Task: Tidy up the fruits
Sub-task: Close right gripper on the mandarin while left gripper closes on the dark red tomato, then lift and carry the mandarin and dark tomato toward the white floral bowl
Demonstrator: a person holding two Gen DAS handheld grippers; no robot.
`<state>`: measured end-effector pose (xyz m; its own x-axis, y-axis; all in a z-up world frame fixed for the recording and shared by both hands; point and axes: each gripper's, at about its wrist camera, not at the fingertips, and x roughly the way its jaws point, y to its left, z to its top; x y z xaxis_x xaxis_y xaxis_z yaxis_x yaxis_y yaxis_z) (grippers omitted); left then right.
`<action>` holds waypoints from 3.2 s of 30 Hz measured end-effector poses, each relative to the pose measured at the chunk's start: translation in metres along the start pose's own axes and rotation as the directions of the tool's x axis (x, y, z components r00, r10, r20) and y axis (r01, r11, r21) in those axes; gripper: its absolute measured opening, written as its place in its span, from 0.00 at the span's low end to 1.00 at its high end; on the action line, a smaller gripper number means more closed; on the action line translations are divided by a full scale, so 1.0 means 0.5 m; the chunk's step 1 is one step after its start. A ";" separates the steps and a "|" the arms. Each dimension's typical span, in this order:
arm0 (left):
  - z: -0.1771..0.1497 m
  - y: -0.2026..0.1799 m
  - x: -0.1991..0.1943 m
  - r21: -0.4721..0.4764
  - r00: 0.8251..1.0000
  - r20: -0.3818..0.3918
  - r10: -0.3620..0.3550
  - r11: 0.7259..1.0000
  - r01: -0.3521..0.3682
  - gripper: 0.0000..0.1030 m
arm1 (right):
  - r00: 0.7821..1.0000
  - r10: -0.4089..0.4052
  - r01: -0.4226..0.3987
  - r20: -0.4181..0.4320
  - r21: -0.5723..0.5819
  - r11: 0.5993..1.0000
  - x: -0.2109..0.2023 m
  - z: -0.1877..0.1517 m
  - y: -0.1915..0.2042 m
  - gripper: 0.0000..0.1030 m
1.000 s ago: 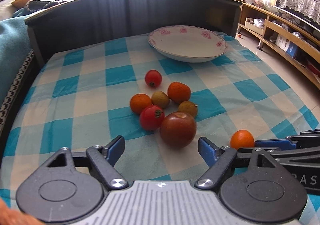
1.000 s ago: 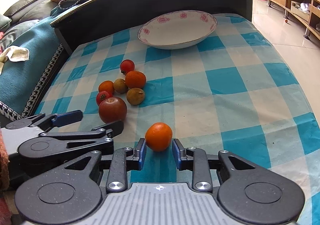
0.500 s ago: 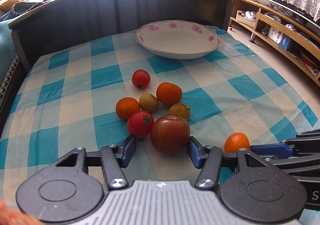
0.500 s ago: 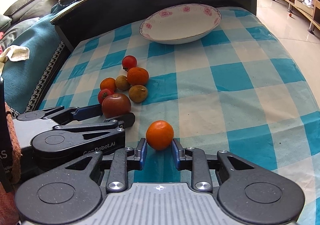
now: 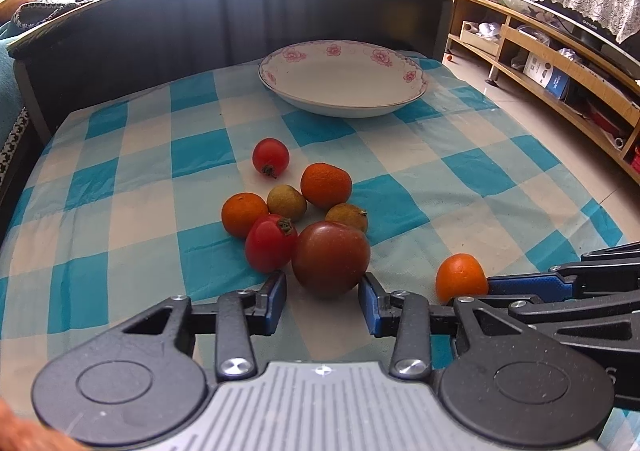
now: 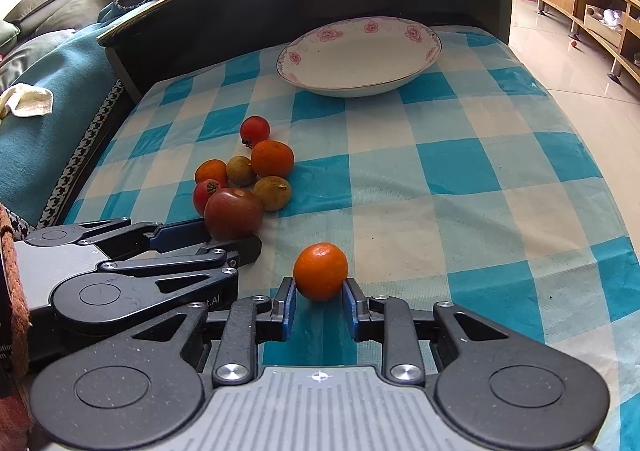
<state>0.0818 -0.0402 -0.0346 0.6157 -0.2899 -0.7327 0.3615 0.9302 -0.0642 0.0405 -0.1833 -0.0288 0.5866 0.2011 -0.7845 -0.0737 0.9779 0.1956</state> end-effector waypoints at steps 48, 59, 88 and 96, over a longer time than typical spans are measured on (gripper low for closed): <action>0.018 0.014 -0.004 -0.043 0.997 -0.051 -0.053 0.998 0.051 0.46 | 0.998 0.017 -0.014 0.068 -0.043 0.999 -0.024 0.023 -0.015 0.04; 0.035 -0.007 0.021 -0.006 0.998 -0.045 -0.038 0.999 0.038 0.48 | 1.000 0.029 -0.029 0.009 -0.057 0.998 -0.024 0.040 -0.020 0.11; 0.019 -0.001 0.003 0.023 0.998 -0.054 -0.026 0.999 0.028 0.45 | 0.992 -0.115 0.108 -0.056 -0.115 0.987 0.004 0.045 -0.061 0.27; 0.030 -0.003 -0.003 0.011 0.998 -0.048 -0.037 0.999 0.037 0.45 | 0.997 -0.069 0.067 -0.019 -0.082 0.994 -0.009 0.061 -0.062 0.22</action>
<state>0.0910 -0.0446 -0.0233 0.5680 -0.3129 -0.7612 0.3919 0.9161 -0.0841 0.0649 -0.2165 -0.0135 0.5746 0.1347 -0.8073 -0.1006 0.9905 0.0937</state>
